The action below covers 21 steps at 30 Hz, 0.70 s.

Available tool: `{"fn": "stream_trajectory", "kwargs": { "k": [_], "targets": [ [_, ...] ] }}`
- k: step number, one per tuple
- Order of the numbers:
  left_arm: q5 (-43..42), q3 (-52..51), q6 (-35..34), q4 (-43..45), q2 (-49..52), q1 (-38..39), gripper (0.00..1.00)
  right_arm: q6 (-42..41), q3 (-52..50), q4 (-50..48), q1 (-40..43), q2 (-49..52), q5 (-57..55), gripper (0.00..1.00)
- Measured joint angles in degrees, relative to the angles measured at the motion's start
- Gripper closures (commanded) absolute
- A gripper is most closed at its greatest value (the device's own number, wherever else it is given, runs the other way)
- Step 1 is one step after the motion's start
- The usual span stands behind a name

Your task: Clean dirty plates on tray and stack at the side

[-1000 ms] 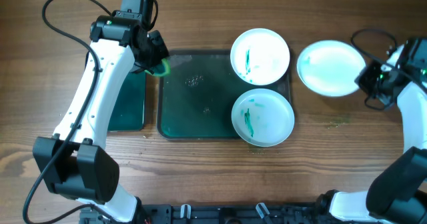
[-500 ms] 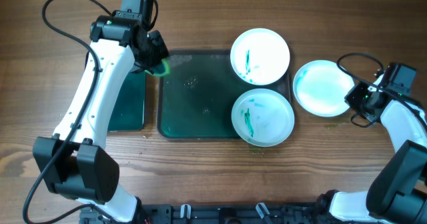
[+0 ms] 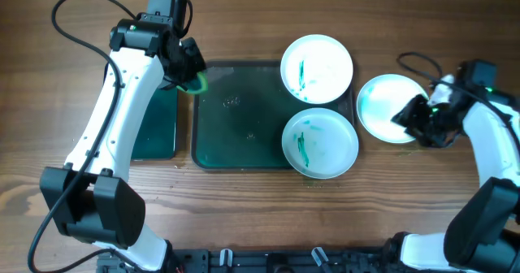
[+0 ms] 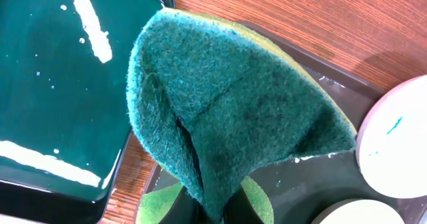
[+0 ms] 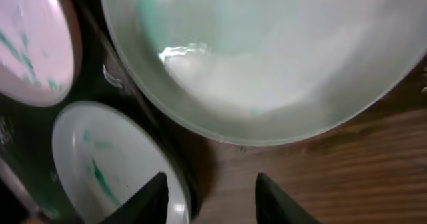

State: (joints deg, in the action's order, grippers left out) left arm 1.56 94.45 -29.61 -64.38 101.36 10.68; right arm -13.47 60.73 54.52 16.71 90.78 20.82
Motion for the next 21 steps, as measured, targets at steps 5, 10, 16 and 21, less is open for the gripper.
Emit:
{"fn": "stream_trajectory", "kwargs": {
  "k": [5,10,16,21],
  "targets": [
    [-0.02,0.00,0.00,-0.15,0.00,0.00,0.96,2.51,-2.34,1.81,-7.30,0.00,0.87,0.66],
    [0.00,0.00,0.00,-0.15,0.00,0.00,0.96,2.19,-6.60,-0.70,-11.26,0.00,1.03,0.73],
    [-0.02,0.00,0.00,-0.17,0.00,0.00,0.96,1.38,-10.23,-2.93,-14.12,0.00,1.01,0.78],
    [0.00,0.00,0.00,-0.35,0.00,0.00,0.96,1.01,-10.51,-3.67,-16.41,0.00,0.33,0.78]
  ]
}}
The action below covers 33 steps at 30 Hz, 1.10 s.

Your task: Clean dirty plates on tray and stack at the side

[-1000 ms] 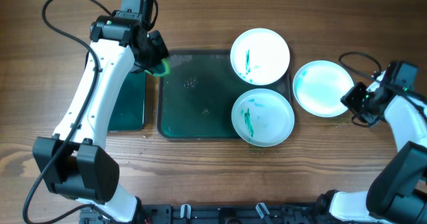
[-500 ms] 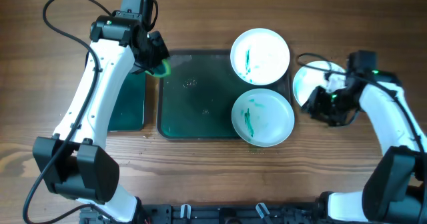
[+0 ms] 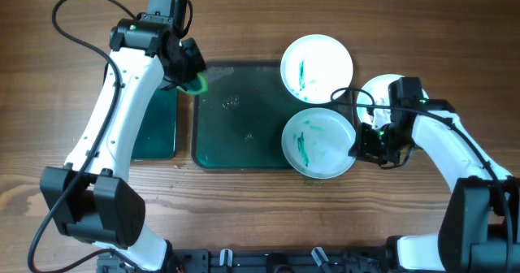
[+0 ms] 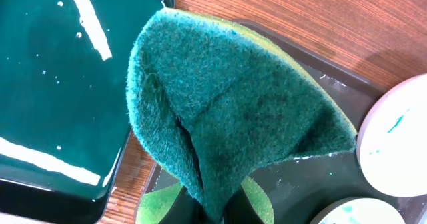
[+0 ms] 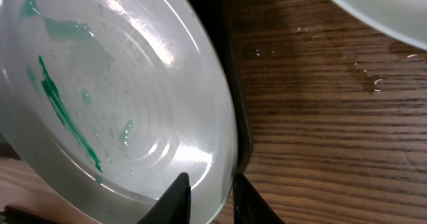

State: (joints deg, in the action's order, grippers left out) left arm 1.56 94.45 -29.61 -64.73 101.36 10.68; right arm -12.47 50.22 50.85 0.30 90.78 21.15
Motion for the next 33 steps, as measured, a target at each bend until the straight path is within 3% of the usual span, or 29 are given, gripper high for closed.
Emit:
{"fn": "stream_trajectory", "kwargs": {
  "k": [8,13,24,33],
  "targets": [
    [0.00,0.00,0.00,-0.85,0.00,0.00,0.96,-2.86,-1.40,-2.27,-3.39,0.00,-3.93,0.79],
    [0.00,0.00,0.00,-0.87,0.00,0.00,0.96,-4.09,-3.17,-5.44,-3.54,-0.26,-4.94,0.96],
    [-0.02,0.00,0.00,-0.85,0.00,0.00,0.96,-5.18,-0.42,-6.67,-8.15,-0.26,-3.78,0.95],
    [-0.02,0.00,0.00,-0.85,0.00,0.00,0.96,-21.94,3.96,-20.96,-22.12,0.57,-4.79,0.96]
  ]
}}
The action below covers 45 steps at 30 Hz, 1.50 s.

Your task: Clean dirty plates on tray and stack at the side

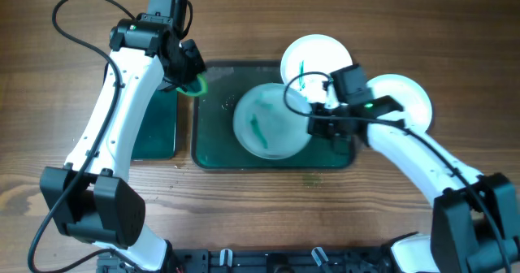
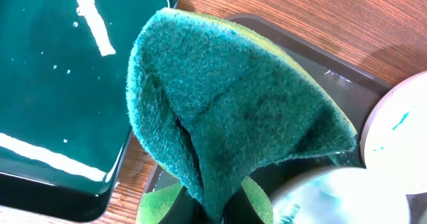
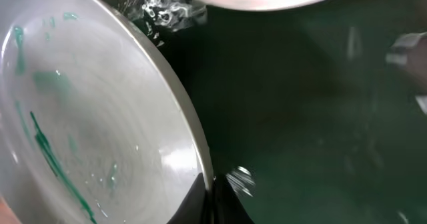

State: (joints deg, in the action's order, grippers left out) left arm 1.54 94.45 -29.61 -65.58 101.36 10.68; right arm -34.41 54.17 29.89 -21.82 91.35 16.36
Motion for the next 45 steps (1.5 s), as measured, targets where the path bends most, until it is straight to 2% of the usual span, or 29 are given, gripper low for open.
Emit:
{"fn": "stream_trajectory", "kwargs": {
  "k": [8,15,23,27,33,37,40,45],
  "targets": [
    [0.02,0.00,0.00,0.26,0.00,0.00,0.96,-9.29,1.88,-5.88,-6.27,8.46,-2.05,0.95],
    [0.00,0.00,0.00,0.46,0.00,0.00,0.96,-9.86,4.48,-6.21,-7.02,10.60,-2.27,0.81],
    [0.00,0.00,0.00,0.79,0.00,0.00,0.96,-4.83,7.56,-6.14,-5.86,11.34,-2.27,0.74],
    [0.00,0.00,0.00,1.29,0.00,0.00,0.96,1.25,13.42,-3.17,-5.14,16.46,-1.11,0.72],
    [0.00,0.00,0.00,1.33,0.46,0.00,0.96,10.99,24.50,4.92,-5.14,25.99,-1.03,0.73],
    [0.00,0.00,0.00,1.31,2.14,0.22,0.96,14.36,25.79,5.11,-5.14,26.95,-1.27,0.82],
    [0.00,0.00,0.00,1.36,3.65,0.66,0.96,15.91,25.92,4.74,-5.14,26.95,-1.44,0.93],
    [0.00,0.00,0.00,1.77,5.03,1.97,0.96,16.48,25.94,4.37,-5.38,26.95,-1.42,0.93]
  ]
}}
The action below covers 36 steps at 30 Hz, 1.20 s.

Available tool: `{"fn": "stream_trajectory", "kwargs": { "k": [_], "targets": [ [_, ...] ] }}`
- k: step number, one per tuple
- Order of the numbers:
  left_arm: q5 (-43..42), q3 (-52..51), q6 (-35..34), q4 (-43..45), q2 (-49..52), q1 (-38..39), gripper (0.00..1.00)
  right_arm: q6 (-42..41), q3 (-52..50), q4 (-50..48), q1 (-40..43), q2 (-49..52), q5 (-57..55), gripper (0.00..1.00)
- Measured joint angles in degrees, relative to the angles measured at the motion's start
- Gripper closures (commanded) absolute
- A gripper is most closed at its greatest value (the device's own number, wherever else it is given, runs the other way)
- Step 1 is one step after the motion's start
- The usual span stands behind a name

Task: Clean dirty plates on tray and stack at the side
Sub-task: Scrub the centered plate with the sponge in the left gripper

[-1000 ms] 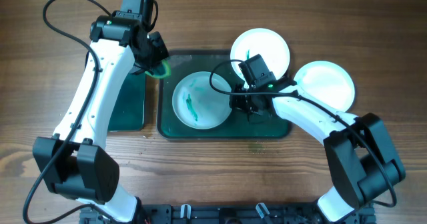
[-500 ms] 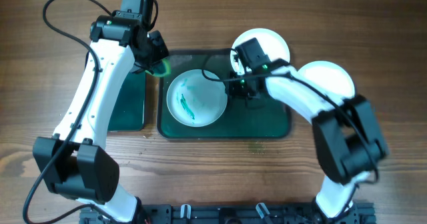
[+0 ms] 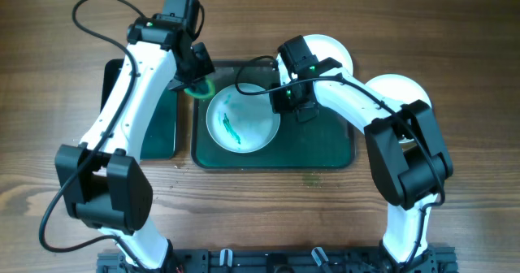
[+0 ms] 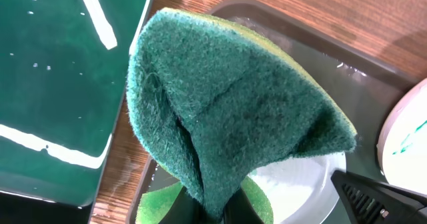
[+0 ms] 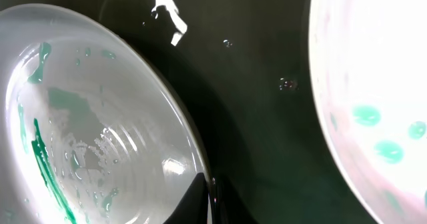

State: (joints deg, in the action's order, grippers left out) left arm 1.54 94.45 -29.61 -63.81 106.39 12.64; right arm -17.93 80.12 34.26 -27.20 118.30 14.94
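Note:
A white plate (image 3: 242,120) smeared with green lies on the left half of the dark tray (image 3: 325,147). My right gripper (image 3: 286,102) is shut on its right rim; in the right wrist view the gripper (image 5: 207,197) pinches the plate (image 5: 87,137) at its edge. A second smeared plate (image 3: 329,49) sits at the tray's back right, partly under the right arm. A clean plate (image 3: 402,98) rests on the table to the right. My left gripper (image 3: 197,82) is shut on a green sponge (image 4: 233,117), held above the plate's back left rim (image 4: 300,191).
A green basin of water (image 3: 154,127) stands left of the tray, close under the left arm. Cables loop over the table's back left. The second smeared plate (image 5: 373,97) lies close to the right of the right gripper.
The smeared plate, held by my right gripper, has gone from the tray's middle to its left half. My left gripper with the sponge has shifted right, now over the plate's rim.
My right gripper was open beside the clean plate on the table. Then its fingers stood around the rim of the front smeared plate at the tray's right. Then it was shut on that plate in mid-tray, now at the left. The left gripper held the sponge throughout.

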Motion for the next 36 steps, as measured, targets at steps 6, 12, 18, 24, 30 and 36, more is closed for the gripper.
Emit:
{"fn": "stream_trajectory", "kwargs": {
  "k": [6,12,18,24,30,36],
  "targets": [
    [-0.02,0.00,0.00,0.00,1.46,0.61,0.96,-2.64,0.00,1.03,-1.51,0.00,0.02,0.96],
    [-0.20,0.00,0.00,0.00,1.84,0.61,0.96,-9.60,-0.02,1.16,-2.01,0.04,-0.02,0.79],
    [-0.20,0.00,0.00,0.00,1.84,0.61,0.96,-14.03,-0.04,1.36,-2.01,0.76,0.02,0.86],
    [-0.22,0.00,0.00,0.00,1.84,0.61,0.96,-15.76,-0.11,1.31,-2.03,0.79,0.11,0.96],
    [-0.20,-0.07,0.00,0.07,1.84,0.61,0.96,-17.03,-0.13,1.31,-2.01,0.79,0.02,0.96],
    [-0.31,-4.85,0.02,4.81,1.84,1.03,0.96,-17.42,-0.13,1.29,-2.01,0.79,0.04,0.96]
  ]
}}
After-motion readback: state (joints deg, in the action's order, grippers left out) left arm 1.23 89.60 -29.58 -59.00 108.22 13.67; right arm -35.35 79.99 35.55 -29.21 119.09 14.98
